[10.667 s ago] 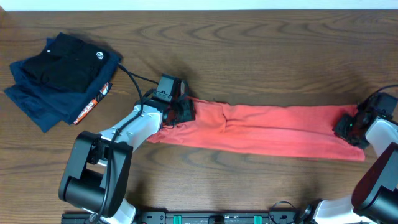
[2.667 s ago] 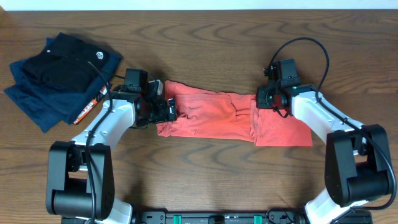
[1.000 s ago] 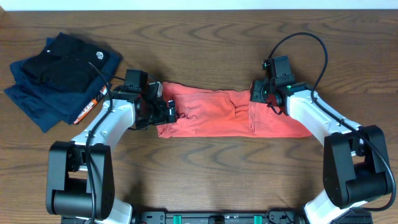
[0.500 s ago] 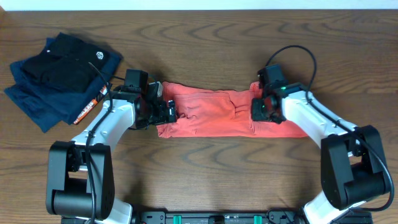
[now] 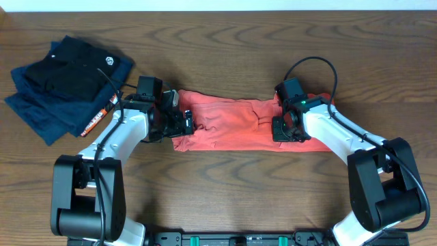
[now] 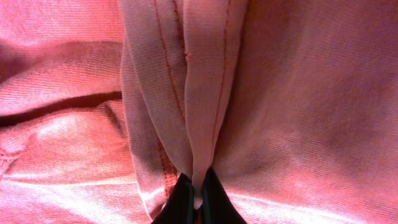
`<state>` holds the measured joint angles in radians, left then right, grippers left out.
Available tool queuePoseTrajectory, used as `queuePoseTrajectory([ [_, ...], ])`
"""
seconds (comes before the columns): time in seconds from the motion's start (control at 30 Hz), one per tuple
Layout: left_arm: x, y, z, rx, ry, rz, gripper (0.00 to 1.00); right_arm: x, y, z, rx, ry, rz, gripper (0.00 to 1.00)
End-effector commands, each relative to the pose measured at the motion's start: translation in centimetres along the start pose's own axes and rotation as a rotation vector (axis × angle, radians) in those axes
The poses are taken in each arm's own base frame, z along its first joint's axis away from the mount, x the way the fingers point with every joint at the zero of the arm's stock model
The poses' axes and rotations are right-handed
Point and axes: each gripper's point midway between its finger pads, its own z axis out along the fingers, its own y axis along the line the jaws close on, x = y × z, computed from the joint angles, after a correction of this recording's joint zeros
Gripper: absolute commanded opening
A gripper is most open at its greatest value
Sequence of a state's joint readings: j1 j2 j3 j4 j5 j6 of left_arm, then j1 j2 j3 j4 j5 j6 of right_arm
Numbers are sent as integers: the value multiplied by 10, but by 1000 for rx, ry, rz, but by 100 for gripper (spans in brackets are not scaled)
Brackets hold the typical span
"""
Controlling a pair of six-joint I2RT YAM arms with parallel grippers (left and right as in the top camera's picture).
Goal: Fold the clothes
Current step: 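Fold the right section further left toward the left gripper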
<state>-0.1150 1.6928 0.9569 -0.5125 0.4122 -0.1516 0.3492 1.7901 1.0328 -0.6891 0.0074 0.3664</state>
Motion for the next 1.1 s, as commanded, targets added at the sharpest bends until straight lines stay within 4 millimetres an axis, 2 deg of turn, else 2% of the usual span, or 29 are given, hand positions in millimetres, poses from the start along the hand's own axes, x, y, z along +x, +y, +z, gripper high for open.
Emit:
queuePoseTrajectory([
  [0.0,-2,0,-1,-3,-6,21,96,13,1,1,-9,41,-14,1],
  [0.1,-2,0,-1,-3,-6,21,96,23,16,0,-104,91,-99,1],
  [0.3,-3,0,-1,-4,-6,21,96,37,14,-2,-104,145,-136,1],
  [0.43,-2,0,-1,-3,-6,21,96,47,20,-5,-160,188,-215,1],
  [0.57,-3,0,-1,-3,-7,21,96,41,9,-12,-120,168,-134,1],
  [0.73,-3,0,-1,-3,-7,21,96,32,14,-30,-142,101,-135,1],
  [0.87,-3,0,-1,-3,-7,21,96,36,20,-41,-148,86,-157,1],
  [1.07,-3,0,-1,-3,-7,21,96,52,29,-37,-149,141,-200,1],
])
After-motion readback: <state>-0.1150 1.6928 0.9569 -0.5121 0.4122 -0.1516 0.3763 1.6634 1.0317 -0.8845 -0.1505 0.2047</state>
